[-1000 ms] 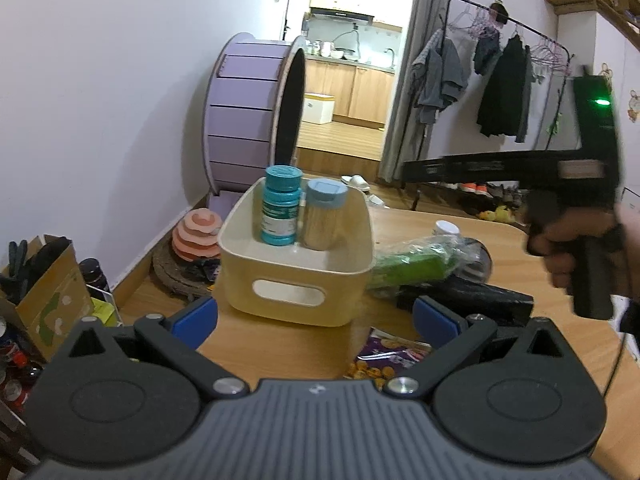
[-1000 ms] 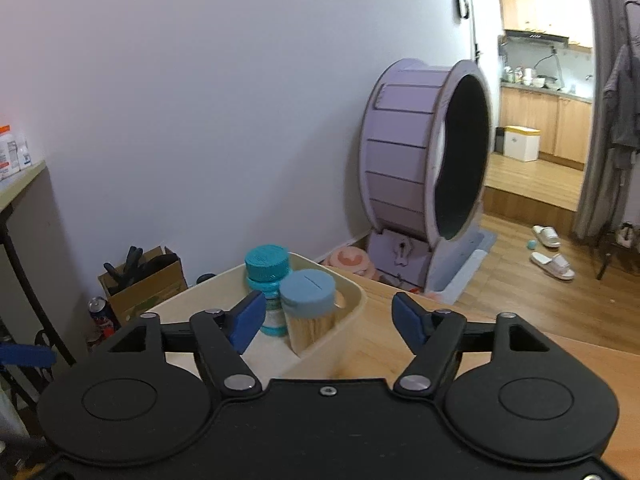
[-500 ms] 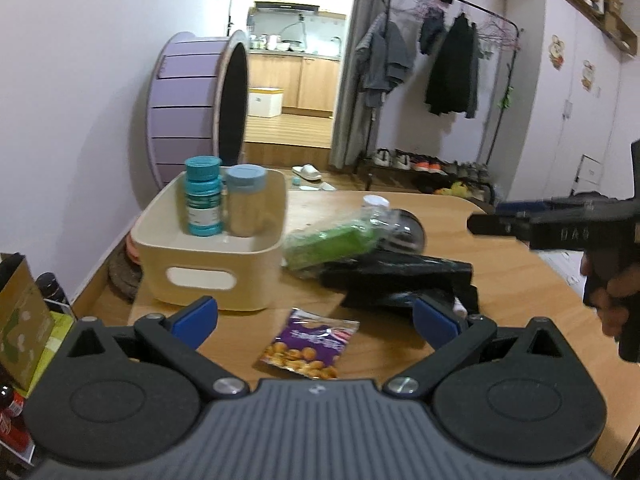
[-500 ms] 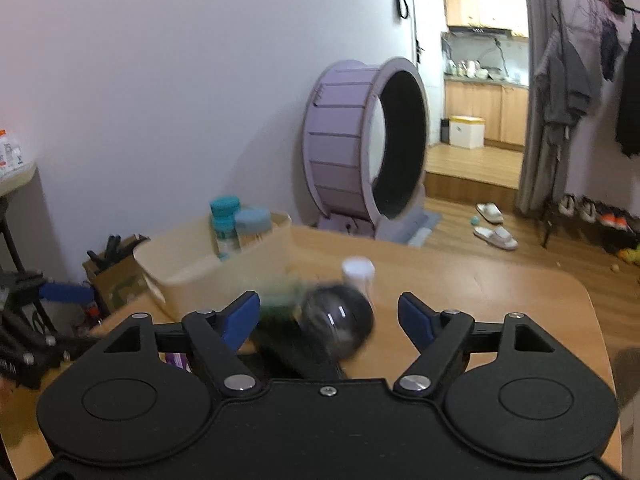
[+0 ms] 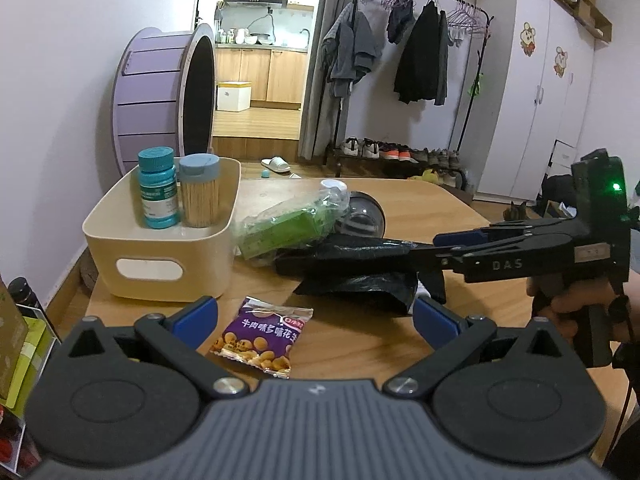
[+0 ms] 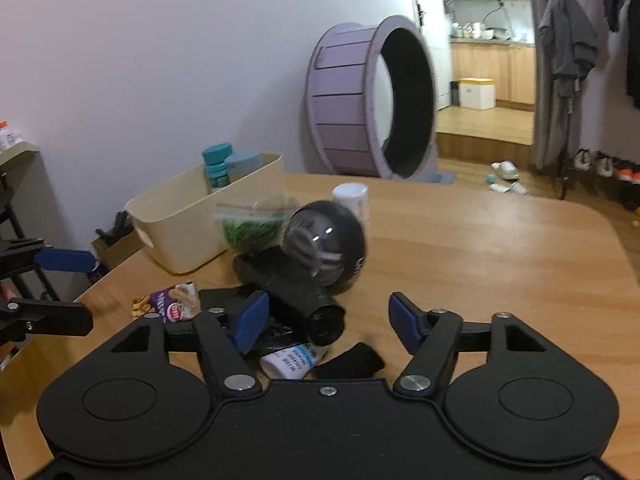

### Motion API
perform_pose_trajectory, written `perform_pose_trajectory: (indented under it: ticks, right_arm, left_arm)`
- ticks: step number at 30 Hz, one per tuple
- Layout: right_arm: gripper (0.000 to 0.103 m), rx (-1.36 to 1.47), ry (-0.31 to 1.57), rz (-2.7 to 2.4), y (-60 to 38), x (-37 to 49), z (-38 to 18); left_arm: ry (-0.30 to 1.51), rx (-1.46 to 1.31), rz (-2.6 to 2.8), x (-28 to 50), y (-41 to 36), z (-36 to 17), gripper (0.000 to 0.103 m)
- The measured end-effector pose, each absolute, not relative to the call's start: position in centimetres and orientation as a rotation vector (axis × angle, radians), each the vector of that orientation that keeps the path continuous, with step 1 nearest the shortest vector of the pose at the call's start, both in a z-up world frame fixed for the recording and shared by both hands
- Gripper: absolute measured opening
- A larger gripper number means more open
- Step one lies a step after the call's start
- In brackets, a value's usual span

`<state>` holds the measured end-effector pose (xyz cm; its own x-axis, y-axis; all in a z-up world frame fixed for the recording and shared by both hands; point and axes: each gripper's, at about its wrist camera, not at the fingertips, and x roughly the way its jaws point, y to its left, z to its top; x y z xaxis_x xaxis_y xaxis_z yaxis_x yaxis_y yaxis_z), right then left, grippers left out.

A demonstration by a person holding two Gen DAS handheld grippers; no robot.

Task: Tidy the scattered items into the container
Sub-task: 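Lower the right gripper onto the black glove and grasp it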

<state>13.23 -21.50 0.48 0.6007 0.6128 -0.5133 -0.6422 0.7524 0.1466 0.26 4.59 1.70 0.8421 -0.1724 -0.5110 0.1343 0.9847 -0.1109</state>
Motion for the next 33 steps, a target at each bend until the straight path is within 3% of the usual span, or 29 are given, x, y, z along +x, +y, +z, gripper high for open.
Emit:
perform_pose_trajectory:
  ticks: [3, 10, 25, 30, 33]
  right_arm:
    - [0.06, -0.047, 0.583, 0.748, -21.4, 13.4, -0.1]
    - [0.037, 0.01, 0.631, 0.764, -21.6, 14.3, -1.0]
    - [0.028, 0.044, 0.577, 0.811, -22.5, 12.6, 1.1]
    - [0.031, 0.016, 0.611, 0.8, -21.9, 12.9, 0.5]
    - [0.039, 0.033, 0.607, 0.807, -21.8, 13.2, 0.2]
  left_arm:
    - [0.546, -0.066, -0.154, 0.2, 4.6, 1.7, 0.103]
    - [0.548, -0.07, -0.135, 0.2, 4.9, 1.8, 0.103]
    - [0.552, -0.053, -0.148, 0.1, 4.7, 1.7, 0.103]
    - [0.554, -0.046, -0.152, 0.1, 4.6, 1.6, 0.103]
    - [0.555, -0.041, -0.153, 0.1, 4.5, 1.6, 0.103]
